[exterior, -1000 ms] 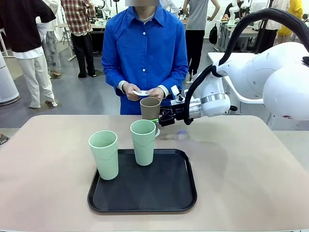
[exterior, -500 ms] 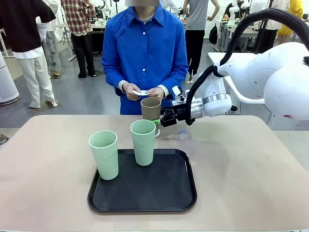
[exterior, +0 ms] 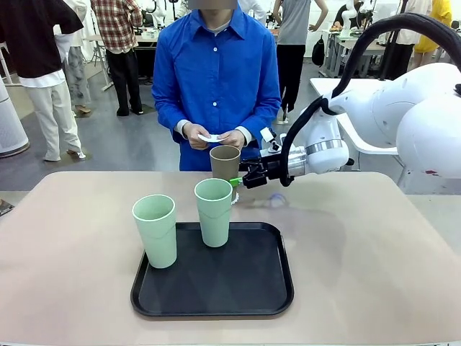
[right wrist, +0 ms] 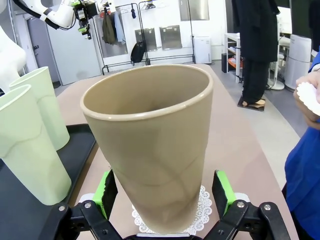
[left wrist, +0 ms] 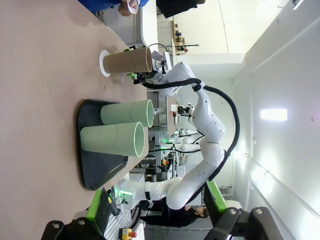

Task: Place coasters on the table and set cups on them.
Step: Pick up one Reusable plastic cup and place it on a coaster set by the human.

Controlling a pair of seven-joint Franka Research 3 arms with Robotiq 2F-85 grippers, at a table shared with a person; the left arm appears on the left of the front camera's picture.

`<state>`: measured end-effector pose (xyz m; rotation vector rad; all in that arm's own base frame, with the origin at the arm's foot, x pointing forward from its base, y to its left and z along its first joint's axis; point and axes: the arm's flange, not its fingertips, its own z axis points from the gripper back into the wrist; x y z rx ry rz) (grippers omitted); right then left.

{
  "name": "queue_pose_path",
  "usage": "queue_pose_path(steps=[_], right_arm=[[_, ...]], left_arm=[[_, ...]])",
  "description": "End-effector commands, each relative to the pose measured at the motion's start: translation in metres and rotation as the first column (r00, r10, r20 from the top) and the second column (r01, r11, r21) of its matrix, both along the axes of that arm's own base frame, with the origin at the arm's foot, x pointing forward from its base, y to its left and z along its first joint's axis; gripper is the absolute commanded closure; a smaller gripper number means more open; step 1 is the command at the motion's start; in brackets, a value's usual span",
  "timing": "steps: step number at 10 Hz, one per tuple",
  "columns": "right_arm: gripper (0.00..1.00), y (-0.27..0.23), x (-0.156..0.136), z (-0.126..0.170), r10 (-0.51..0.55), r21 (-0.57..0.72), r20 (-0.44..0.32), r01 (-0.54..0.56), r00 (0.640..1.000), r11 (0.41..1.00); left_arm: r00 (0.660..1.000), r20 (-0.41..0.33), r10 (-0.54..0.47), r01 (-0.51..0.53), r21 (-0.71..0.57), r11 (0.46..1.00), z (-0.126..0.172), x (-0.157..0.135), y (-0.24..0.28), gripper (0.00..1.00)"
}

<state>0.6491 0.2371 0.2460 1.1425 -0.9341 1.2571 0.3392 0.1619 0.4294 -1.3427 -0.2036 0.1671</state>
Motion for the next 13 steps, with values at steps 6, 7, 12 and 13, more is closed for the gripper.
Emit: queue_pose_path(steps=[6, 7, 12, 13], right_arm=[[0.00, -0.049, -0.022, 0.022, -0.071, -0.072, 0.000, 0.071, 0.997, 0.995], [0.00, -0.059, -0.033, 0.032, -0.113, -0.134, -0.009, 0.110, 0.994, 0.985], [0.00, -0.088, -0.101, 0.127, -0.407, -0.506, -0.120, 0.297, 0.905, 0.810], [0.00, -0.084, -0.113, 0.148, -0.443, -0.546, -0.089, 0.329, 0.892, 0.771]], left_arm=[[1.000, 0.021, 0.003, -0.003, -0.012, 1.000, 0.001, -0.001, 0.002, 0.00], [1.000, 0.021, 0.003, -0.003, -0.012, 1.000, 0.001, -0.001, 0.002, 0.00], [1.000, 0.021, 0.003, -0.003, -0.012, 1.000, 0.001, -0.001, 0.002, 0.00], [1.000, 0.021, 0.003, -0.003, -0.012, 1.000, 0.001, -0.001, 0.002, 0.00]])
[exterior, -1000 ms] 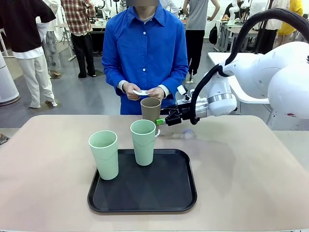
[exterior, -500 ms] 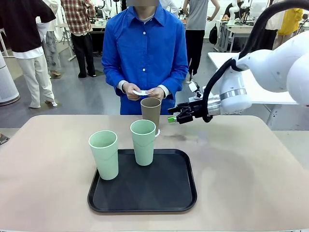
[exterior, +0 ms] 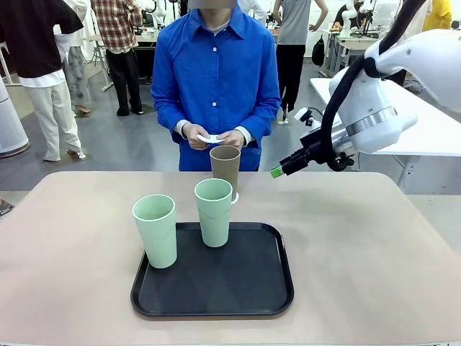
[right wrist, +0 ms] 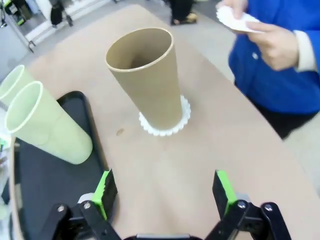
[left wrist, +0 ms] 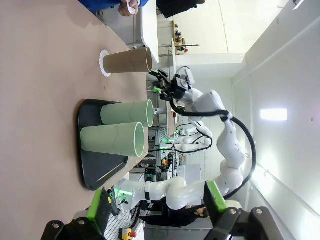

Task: Place coasters on the table and set cups on them.
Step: Pick up one Reusable plastic cup and place it on a coaster set by the human.

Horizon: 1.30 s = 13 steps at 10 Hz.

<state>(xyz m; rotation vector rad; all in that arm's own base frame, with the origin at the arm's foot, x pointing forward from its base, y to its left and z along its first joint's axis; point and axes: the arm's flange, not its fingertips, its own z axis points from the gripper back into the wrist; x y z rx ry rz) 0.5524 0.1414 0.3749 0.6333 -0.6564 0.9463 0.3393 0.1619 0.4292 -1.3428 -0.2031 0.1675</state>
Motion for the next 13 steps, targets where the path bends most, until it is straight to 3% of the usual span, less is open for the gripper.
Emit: queue_pose_path(steps=[1, 3, 5, 7, 9, 10, 13], right_arm=[[0.00, 0.015, -0.027, 0.042, -0.046, -0.165, -0.080, 0.032, 0.996, 0.986], [0.00, 0.032, -0.045, 0.075, -0.105, -0.308, -0.113, 0.065, 0.988, 0.949], [0.00, 0.068, -0.062, 0.102, -0.154, -0.491, -0.162, 0.055, 0.975, 0.869], [0.00, 0.102, -0.074, 0.117, -0.148, -0.544, -0.191, 0.021, 0.970, 0.839], [0.00, 0.120, -0.073, 0.110, -0.150, -0.599, -0.232, -0.019, 0.961, 0.800], [0.00, 0.103, -0.087, 0.112, -0.154, -0.550, -0.176, 0.033, 0.972, 0.835], [0.00, 0.103, -0.087, 0.112, -0.154, -0.550, -0.176, 0.033, 0.972, 0.835]], left_arm=[[1.000, 0.021, 0.003, -0.003, -0.012, 1.000, 0.001, -0.001, 0.002, 0.00], [1.000, 0.021, 0.003, -0.003, -0.012, 1.000, 0.001, -0.001, 0.002, 0.00], [1.000, 0.021, 0.003, -0.003, -0.012, 1.000, 0.001, -0.001, 0.002, 0.00], [1.000, 0.021, 0.003, -0.003, -0.012, 1.000, 0.001, -0.001, 0.002, 0.00], [1.000, 0.021, 0.003, -0.003, -0.012, 1.000, 0.001, -0.001, 0.002, 0.00], [1.000, 0.021, 0.003, -0.003, -0.012, 1.000, 0.001, -0.001, 0.002, 0.00], [1.000, 0.021, 0.003, -0.003, -0.012, 1.000, 0.001, -0.001, 0.002, 0.00]])
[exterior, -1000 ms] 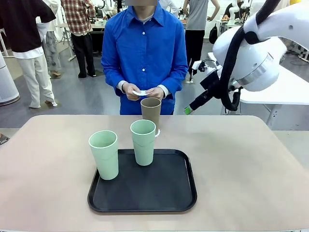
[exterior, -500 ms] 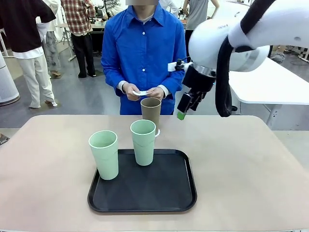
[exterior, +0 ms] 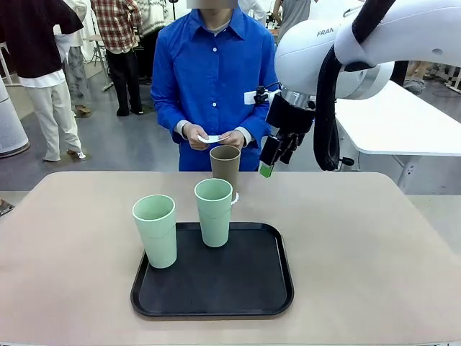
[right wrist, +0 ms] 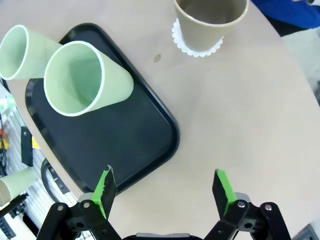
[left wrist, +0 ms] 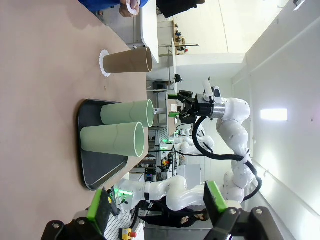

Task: Place coasters on the table and set cups on them.
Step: Pick up one Reusable plastic cup and place it on a coaster set by the human, then take one Reusable plastic cup from the Flat Tray and place it on a coaster set by the human.

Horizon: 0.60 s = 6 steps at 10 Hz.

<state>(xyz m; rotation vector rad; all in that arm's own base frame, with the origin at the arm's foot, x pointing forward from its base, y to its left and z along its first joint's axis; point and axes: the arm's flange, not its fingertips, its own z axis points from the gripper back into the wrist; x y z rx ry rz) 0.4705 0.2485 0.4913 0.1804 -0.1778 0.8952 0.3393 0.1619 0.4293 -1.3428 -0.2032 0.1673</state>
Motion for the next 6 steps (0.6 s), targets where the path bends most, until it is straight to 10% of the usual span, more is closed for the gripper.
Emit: queue_pose_path(steps=[1, 6], right_arm=[[0.00, -0.0044, -0.0047, -0.0043, 0.006, 0.010, 0.018, -0.006, 1.000, 1.000], [0.00, -0.0044, -0.0047, -0.0043, 0.006, 0.010, 0.018, -0.006, 1.000, 1.000]], left_arm=[[1.000, 0.021, 0.003, -0.003, -0.012, 1.000, 0.0009, -0.0009, 0.0017, 0.00], [1.000, 0.021, 0.003, -0.003, -0.012, 1.000, 0.0009, -0.0009, 0.0017, 0.00]])
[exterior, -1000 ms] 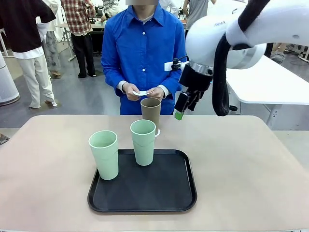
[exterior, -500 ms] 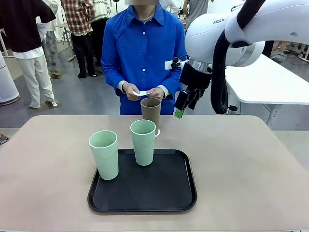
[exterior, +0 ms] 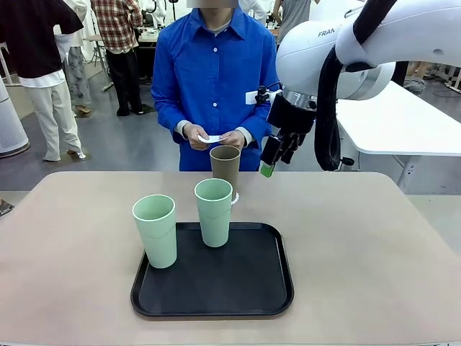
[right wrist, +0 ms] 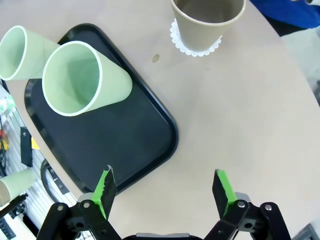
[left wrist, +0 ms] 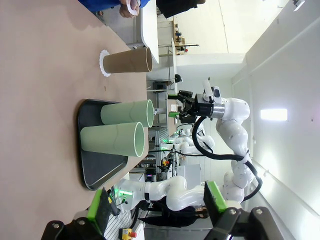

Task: Place coasters on the table and set cups on them.
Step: Take one Reusable plastic cup from the Flat Tray and place it on a coaster set by the human.

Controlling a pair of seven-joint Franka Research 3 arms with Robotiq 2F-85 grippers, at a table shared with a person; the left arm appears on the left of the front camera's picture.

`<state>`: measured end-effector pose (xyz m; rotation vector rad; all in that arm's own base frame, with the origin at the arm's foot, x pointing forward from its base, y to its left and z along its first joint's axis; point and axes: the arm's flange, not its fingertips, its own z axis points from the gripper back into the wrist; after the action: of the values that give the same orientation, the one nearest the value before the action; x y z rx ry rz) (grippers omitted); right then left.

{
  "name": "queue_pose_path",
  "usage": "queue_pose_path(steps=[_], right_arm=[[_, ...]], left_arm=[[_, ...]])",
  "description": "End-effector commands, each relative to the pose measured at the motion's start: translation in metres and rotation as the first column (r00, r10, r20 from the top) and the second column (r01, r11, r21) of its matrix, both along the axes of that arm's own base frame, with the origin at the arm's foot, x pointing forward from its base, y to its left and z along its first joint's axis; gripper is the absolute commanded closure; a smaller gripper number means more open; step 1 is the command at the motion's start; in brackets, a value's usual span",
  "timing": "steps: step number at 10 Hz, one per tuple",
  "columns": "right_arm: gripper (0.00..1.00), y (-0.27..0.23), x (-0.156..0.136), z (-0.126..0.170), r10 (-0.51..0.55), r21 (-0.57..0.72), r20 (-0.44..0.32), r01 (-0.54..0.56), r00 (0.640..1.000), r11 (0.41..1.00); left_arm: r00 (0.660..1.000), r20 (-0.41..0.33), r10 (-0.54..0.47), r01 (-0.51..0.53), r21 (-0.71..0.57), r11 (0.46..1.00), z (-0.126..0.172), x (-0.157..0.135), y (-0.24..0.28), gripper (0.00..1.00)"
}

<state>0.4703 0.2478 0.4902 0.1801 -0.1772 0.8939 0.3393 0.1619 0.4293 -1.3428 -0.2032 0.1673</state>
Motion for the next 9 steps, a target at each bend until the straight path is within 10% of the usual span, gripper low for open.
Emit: queue_pose_path(steps=[1, 4, 9], right_arm=[[0.00, -0.004, -0.005, -0.003, 0.007, 0.011, 0.018, -0.007, 1.000, 1.000], [0.00, -0.032, -0.008, 0.012, -0.150, -0.021, 0.015, 0.150, 0.989, 0.988], [0.00, -0.160, -0.036, 0.029, -0.545, -0.083, -0.002, 0.543, 0.838, 0.836]], left_arm=[[1.000, 0.021, 0.003, -0.003, -0.012, 1.000, 0.001, -0.001, 0.002, 0.00], [1.000, 0.021, 0.003, -0.003, -0.012, 1.000, 0.001, -0.001, 0.002, 0.00], [1.000, 0.021, 0.003, -0.003, -0.012, 1.000, 0.001, -0.001, 0.002, 0.00]])
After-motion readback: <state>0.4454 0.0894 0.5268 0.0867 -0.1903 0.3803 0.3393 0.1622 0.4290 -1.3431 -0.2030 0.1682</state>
